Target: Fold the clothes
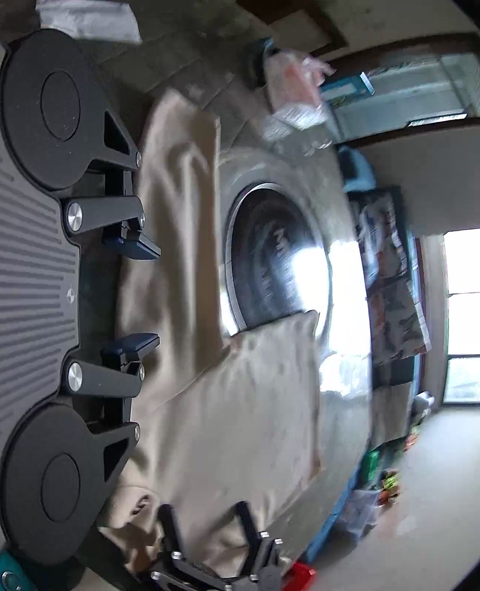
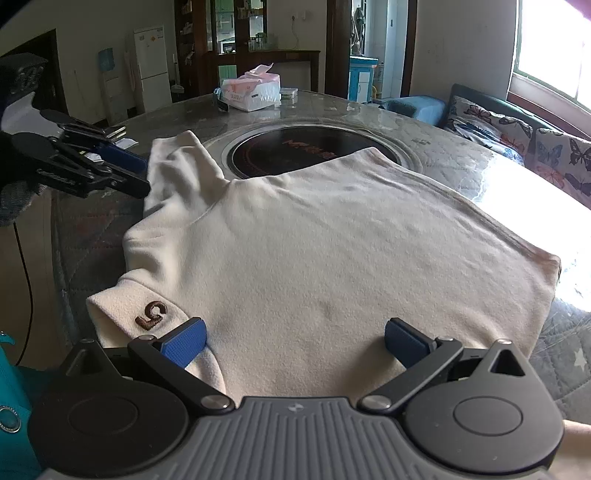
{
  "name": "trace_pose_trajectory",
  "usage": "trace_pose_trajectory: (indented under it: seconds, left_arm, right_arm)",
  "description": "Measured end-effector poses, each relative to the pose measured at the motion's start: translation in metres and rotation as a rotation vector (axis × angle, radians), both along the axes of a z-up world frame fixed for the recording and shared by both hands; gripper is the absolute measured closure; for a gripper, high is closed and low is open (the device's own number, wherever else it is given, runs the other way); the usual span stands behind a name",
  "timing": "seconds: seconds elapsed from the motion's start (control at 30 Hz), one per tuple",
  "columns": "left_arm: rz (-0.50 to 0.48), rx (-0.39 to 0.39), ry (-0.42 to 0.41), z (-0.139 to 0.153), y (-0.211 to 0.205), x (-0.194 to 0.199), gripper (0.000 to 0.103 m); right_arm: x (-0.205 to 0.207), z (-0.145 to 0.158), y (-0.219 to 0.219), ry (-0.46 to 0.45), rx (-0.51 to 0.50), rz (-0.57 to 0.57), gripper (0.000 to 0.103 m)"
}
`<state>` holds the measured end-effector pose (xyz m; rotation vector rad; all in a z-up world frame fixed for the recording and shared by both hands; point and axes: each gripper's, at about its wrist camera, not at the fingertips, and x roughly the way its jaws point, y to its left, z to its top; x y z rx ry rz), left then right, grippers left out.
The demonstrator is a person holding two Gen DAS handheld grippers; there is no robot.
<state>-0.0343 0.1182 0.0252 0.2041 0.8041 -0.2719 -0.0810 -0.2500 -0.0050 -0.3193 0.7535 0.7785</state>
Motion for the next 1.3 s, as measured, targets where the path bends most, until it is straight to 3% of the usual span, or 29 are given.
trace_pose_trajectory:
  seconds: [0.1, 0.33, 0.47, 0.7, 0.87, 1.1, 1.3]
  left_arm:
    - [-0.052, 0.072, 0.012, -0.008, -0.006, 0.001, 0.058]
    - [-0.058, 0.314, -0.013, -0.012, 0.003, 0.003, 0.074]
    - [-0.011, 0.197, 0.022, -0.002, 0.016, 0.003, 0.072]
    - [-0.065, 0.068, -0.040, 0.009, -0.008, -0.007, 0.070]
    - [-0.029, 0.080, 0.008, -0.009, -0.009, 0.001, 0.070]
    - [-0.021, 0.072, 0.041, -0.004, 0.005, -0.013, 0.070]
    - [0.007, -0.013, -0.072, 0.011, -0.001, 0.008, 0.049]
  right_arm:
    - [0.000, 0.000, 0.000, 0.001, -0.001, 0.000, 0.000]
    - [0.000, 0.000, -0.001, -0.003, 0.005, -0.001, 0.000]
    - [0.000, -0.001, -0.001, -0.006, 0.008, -0.002, 0.000]
    - [-0.001, -0.001, -0.001, -0.006, 0.008, -0.002, 0.000]
    - [-0.001, -0.001, -0.001, -0.009, 0.012, -0.002, 0.000]
    - [-0.001, -0.002, -0.001, -0.012, 0.016, 0.000, 0.000]
    - [-0.002, -0.003, -0.001, -0.017, 0.021, -0.005, 0.000]
